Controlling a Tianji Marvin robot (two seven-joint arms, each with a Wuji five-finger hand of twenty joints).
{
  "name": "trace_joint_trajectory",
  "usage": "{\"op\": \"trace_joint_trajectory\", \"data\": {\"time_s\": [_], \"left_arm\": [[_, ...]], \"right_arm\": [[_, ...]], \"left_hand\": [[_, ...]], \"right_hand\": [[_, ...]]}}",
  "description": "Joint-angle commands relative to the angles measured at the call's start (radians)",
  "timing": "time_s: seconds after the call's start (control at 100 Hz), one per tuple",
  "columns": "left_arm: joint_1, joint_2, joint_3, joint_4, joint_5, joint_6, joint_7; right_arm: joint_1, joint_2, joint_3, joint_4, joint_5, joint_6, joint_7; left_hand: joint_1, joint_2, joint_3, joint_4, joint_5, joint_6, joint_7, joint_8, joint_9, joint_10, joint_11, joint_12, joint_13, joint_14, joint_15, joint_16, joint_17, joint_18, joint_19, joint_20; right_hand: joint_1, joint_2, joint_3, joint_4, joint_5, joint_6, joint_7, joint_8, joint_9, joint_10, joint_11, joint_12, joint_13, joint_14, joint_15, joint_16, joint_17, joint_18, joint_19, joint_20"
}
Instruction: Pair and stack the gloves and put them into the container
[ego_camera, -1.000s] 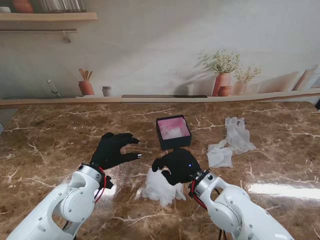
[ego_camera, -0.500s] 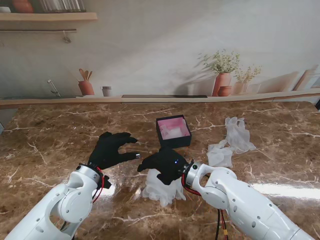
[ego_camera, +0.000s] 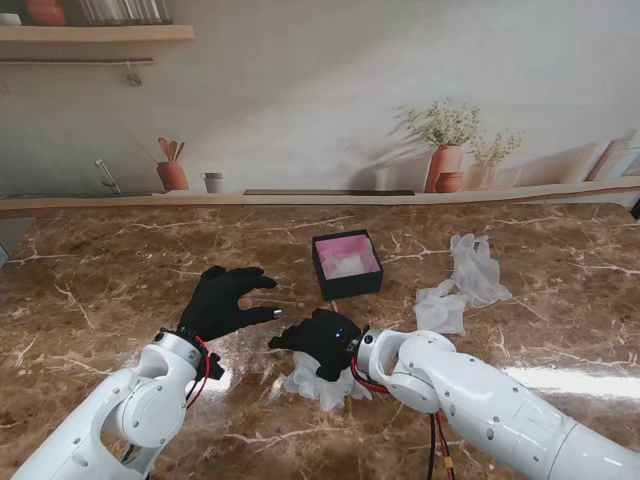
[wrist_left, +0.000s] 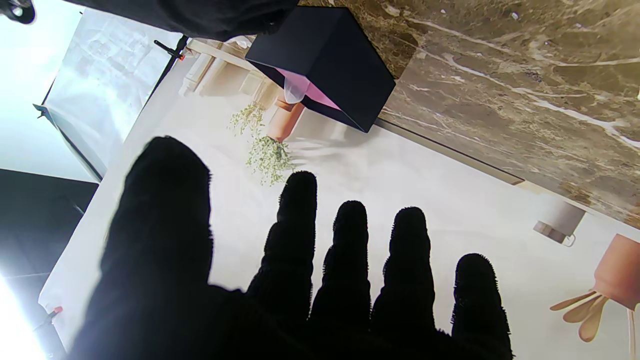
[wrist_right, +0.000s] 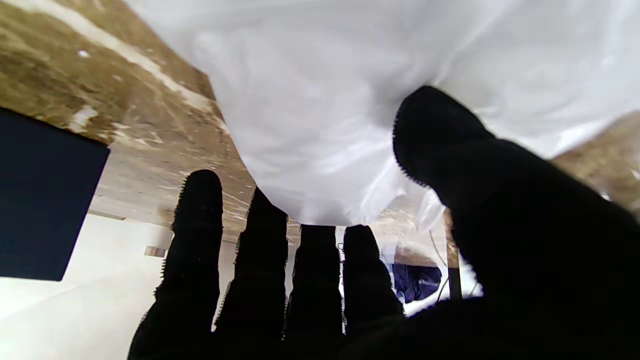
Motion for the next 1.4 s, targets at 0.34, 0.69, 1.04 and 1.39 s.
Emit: {"op": "trace_joint_trajectory", "data": {"time_s": [0.34,0.69,1.04,1.39], "left_arm": [[0.013,0.0,-0.002,-0.006,-0.005,0.007,0.001],[0.009,0.0,-0.002,-0.003,-0.007,0.001,-0.001],[0.009,0.001,-0.005,-0.003,-0.01,0.0,-0.007],[0.009,0.0,-0.004,-0.001,-0.012,-0.003,-0.003]], "right_arm": [[-0.008,-0.005,-0.001,0.048,-0.059,0.024,-0.172],[-0.027,-0.001,0.028,0.051,-0.053,-0.014,-0.163],[-0.02,-0.016,0.0,0.07,-0.015,0.053,-0.155],[-0.054,-0.029,0.059,0.08,0.012,0.009,-0.21]], "left_hand": [[0.029,0.039,-0.035,0.032,0.026,-0.034,0.001,0.01,0.002,-0.023,-0.029,-0.013,-0.028,-0.045,-0.038,-0.011,-0.018,0.017,-0.026,0.015],[0.027,0.047,-0.037,0.032,0.048,-0.045,0.016,0.019,0.003,-0.024,-0.028,-0.012,-0.027,-0.043,-0.035,-0.009,-0.018,0.023,-0.024,0.019],[0.026,0.049,-0.038,0.032,0.062,-0.049,0.027,0.026,0.007,-0.031,-0.029,-0.013,-0.024,-0.043,-0.035,-0.008,-0.019,0.025,-0.026,0.019],[0.028,0.05,-0.038,0.031,0.069,-0.051,0.033,0.031,0.01,-0.034,-0.033,-0.017,-0.024,-0.042,-0.037,-0.01,-0.022,0.031,-0.028,0.021]], "right_hand": [[0.071,-0.215,0.035,-0.195,0.631,-0.432,0.81,0.338,0.518,-0.162,0.373,0.752,0.154,-0.051,0.363,0.29,0.076,-0.008,0.116,0.02],[0.064,-0.205,0.042,-0.193,0.68,-0.468,0.763,0.509,0.124,0.017,-0.128,0.017,0.05,-0.025,0.042,0.051,0.083,-0.018,0.182,0.09],[0.125,-0.184,0.073,-0.153,0.725,-0.423,0.837,0.756,0.548,0.052,0.022,0.015,0.503,0.018,0.221,0.256,0.349,0.007,0.46,0.097],[0.157,-0.179,0.078,-0.157,0.616,-0.416,0.764,0.574,0.709,-0.144,0.316,0.58,0.485,-0.049,0.534,0.426,0.303,0.01,0.454,0.069]]}}
